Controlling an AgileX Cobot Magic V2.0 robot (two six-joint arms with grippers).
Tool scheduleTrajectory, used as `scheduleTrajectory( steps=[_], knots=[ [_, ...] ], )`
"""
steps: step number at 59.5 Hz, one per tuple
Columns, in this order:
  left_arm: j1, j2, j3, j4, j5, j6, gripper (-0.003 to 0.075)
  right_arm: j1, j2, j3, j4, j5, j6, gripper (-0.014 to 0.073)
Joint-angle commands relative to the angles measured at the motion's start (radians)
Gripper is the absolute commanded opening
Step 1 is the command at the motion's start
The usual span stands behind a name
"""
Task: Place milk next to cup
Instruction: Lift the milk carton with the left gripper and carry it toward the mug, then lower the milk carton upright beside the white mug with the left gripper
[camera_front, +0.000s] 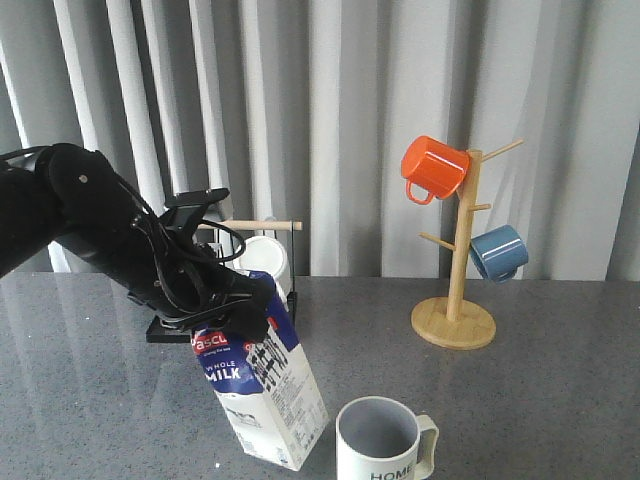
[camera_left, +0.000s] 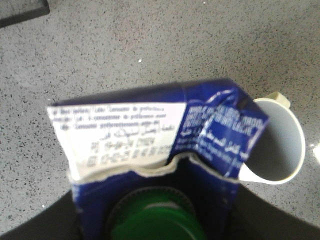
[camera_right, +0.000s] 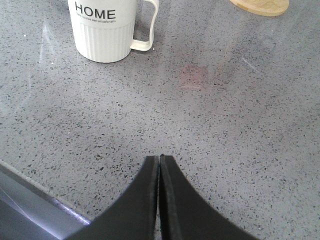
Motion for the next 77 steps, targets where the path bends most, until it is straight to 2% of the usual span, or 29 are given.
scheduleTrajectory(
  steps=[1, 27, 37, 48, 59, 66, 77],
  knots=[
    [-0.009, -0.038, -0.028, -0.036, -0.04, -0.023, -0.0006, -0.003, 0.005, -0.024, -0.003, -0.062, -0.006, -0.0006],
    [-0.035, -0.005, -0.028, -0.007, 0.001, -0.028, 0.0008, -0.003, 0.005, -0.024, 0.001, -0.063, -0.006, -0.0006],
    [-0.041, -0.005, -0.028, -0.009, 0.005, -0.028, 0.0059, -0.003, 0.005, -0.024, 0.001, -0.063, -0.006, -0.0006],
    [-0.044, -0.005, -0.028, -0.01, 0.011, -0.029, 0.0193, -0.003, 0.005, -0.024, 0.001, -0.063, -0.006, -0.0006],
    [-0.044, -0.005, -0.028, -0.009, 0.028, -0.029, 0.0404, -0.003, 0.005, -0.024, 0.001, -0.063, -0.006, -0.0006],
    [-0.044, -0.006, -0.028, -0.009, 0.035, -0.03, 0.051, -0.003, 0.005, -0.024, 0.001, -0.063, -0.006, -0.0006],
    [-0.044, -0.008, -0.028, -0.009, 0.042, -0.03, 0.06, -0.003, 0.005, -0.024, 0.001, -0.063, -0.006, -0.0006]
  ],
)
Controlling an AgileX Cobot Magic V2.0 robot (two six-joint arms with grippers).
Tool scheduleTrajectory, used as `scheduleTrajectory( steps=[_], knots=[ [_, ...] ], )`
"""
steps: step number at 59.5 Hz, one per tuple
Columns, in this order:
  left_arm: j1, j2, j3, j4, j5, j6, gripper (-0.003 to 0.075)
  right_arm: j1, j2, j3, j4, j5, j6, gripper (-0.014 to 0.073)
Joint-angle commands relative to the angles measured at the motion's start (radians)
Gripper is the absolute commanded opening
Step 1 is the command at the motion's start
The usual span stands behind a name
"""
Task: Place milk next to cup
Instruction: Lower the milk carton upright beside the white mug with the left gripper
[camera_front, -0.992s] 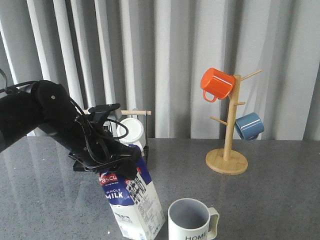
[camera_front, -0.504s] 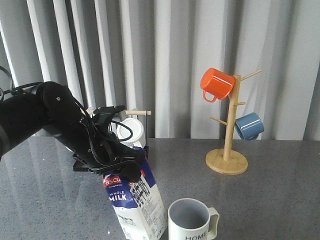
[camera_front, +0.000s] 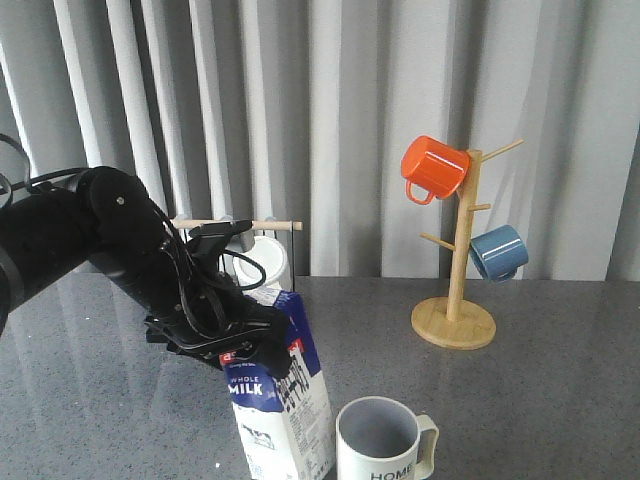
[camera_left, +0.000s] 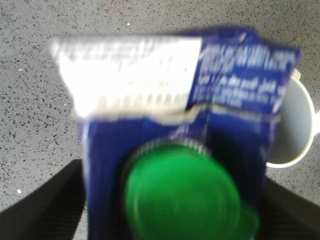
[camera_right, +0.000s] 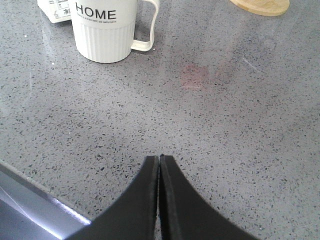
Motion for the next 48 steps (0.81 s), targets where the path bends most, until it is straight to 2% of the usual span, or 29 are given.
scheduleTrajectory(
  steps=[1, 48],
  knots=[
    [-0.008, -0.053, -0.027, -0.029, -0.015, -0.009, 0.0602, -0.003, 0.005, -0.024, -0.002, -0.063, -0.006, -0.0006],
    [-0.008, -0.157, -0.027, -0.024, -0.003, -0.009, 0.0594, -0.003, 0.005, -0.024, -0.002, -0.07, -0.006, -0.0006]
  ],
)
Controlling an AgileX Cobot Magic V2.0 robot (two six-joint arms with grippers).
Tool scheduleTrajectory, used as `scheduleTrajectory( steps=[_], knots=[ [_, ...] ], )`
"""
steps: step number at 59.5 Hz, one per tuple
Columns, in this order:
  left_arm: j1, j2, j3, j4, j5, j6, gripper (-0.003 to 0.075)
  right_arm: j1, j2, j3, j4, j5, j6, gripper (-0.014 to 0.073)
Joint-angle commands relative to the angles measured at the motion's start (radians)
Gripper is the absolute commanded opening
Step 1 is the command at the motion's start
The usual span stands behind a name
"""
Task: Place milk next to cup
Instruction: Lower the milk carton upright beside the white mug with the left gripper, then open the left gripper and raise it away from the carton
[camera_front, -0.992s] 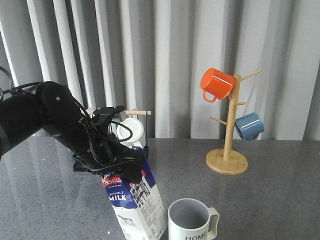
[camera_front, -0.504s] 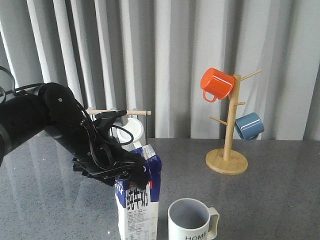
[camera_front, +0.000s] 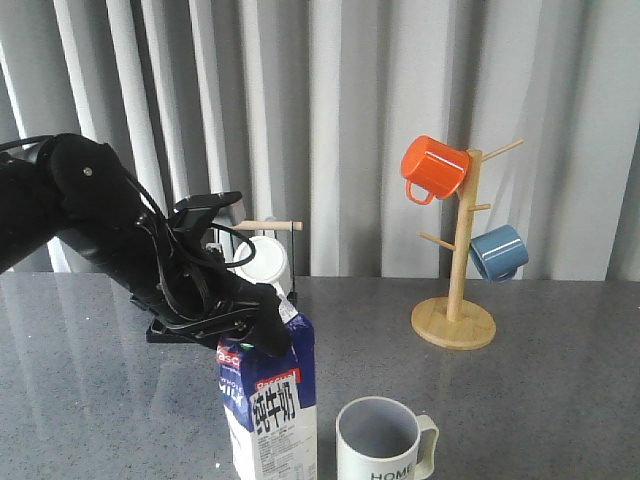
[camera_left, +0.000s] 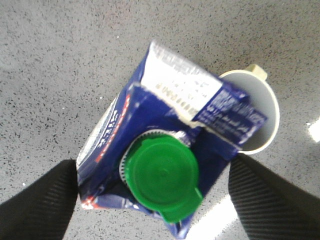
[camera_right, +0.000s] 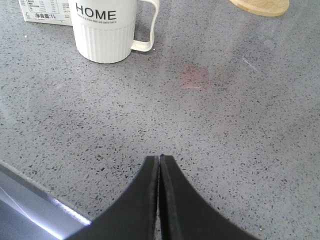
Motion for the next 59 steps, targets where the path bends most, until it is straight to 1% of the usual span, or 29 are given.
scheduleTrajectory(
  steps=[1, 31, 40, 44, 49, 57, 59],
  knots=[
    [-0.005, -0.076, -0.027, -0.025, -0.02, -0.009, 0.0594, -0.003, 0.005, -0.024, -0.002, -0.07, -0.006, -0.0006],
    [-0.004, -0.181, -0.027, -0.016, 0.004, -0.009, 0.0592, -0.003, 0.005, -0.024, -0.002, -0.069, -0.005, -0.0006],
    [-0.004, -0.262, -0.027, 0.009, 0.004, -0.009, 0.0554, -0.003, 0.005, -0.024, -0.002, -0.059, -0.006, -0.0006],
    [-0.004, -0.308, -0.027, 0.026, 0.004, -0.009, 0.0519, -0.003, 0.005, -0.024, -0.002, -0.049, -0.006, -0.0006],
    [-0.004, -0.362, -0.027, 0.051, 0.004, -0.009, 0.0448, -0.003, 0.005, -0.024, -0.002, -0.041, -0.006, -0.0006],
    [-0.004, -0.44, -0.023, 0.11, 0.004, -0.009, 0.0279, -0.003, 0.005, -0.024, -0.002, -0.039, -0.006, -0.0006],
    [-0.004, -0.459, -0.023, 0.123, 0.004, -0.009, 0.0225, -0.003, 0.005, -0.024, -0.002, -0.039, -0.006, -0.0006]
  ],
)
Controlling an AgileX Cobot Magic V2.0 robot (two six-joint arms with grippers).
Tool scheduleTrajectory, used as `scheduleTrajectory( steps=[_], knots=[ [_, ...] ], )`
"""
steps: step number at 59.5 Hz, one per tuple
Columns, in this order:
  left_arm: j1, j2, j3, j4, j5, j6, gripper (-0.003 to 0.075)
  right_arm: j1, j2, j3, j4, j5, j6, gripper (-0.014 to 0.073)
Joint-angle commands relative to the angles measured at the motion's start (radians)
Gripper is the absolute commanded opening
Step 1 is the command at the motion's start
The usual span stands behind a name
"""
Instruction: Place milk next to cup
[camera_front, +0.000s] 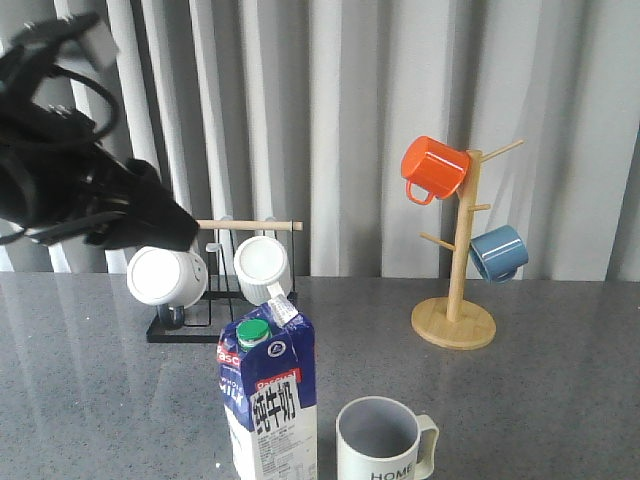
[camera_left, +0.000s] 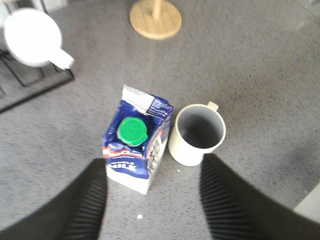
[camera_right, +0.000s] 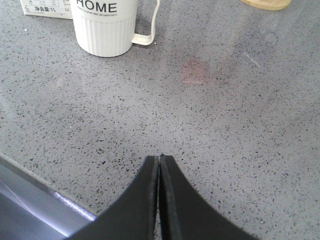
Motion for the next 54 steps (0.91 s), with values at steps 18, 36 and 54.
scheduleTrajectory(
  steps=[18, 36, 54],
  knots=[
    [-0.001, -0.212, -0.019, 0.082, -0.021, -0.009, -0.0008, -0.003, 0.005, -0.024, -0.002, -0.058, -0.006, -0.0006],
    [-0.001, -0.432, 0.244, 0.082, -0.049, -0.053, -0.0008, -0.003, 0.005, -0.024, -0.002, -0.058, -0.006, -0.0006],
    [-0.001, -0.798, 0.642, 0.137, -0.19, -0.138, -0.0008, -0.003, 0.005, -0.024, -0.002, -0.058, -0.006, -0.0006]
  ],
)
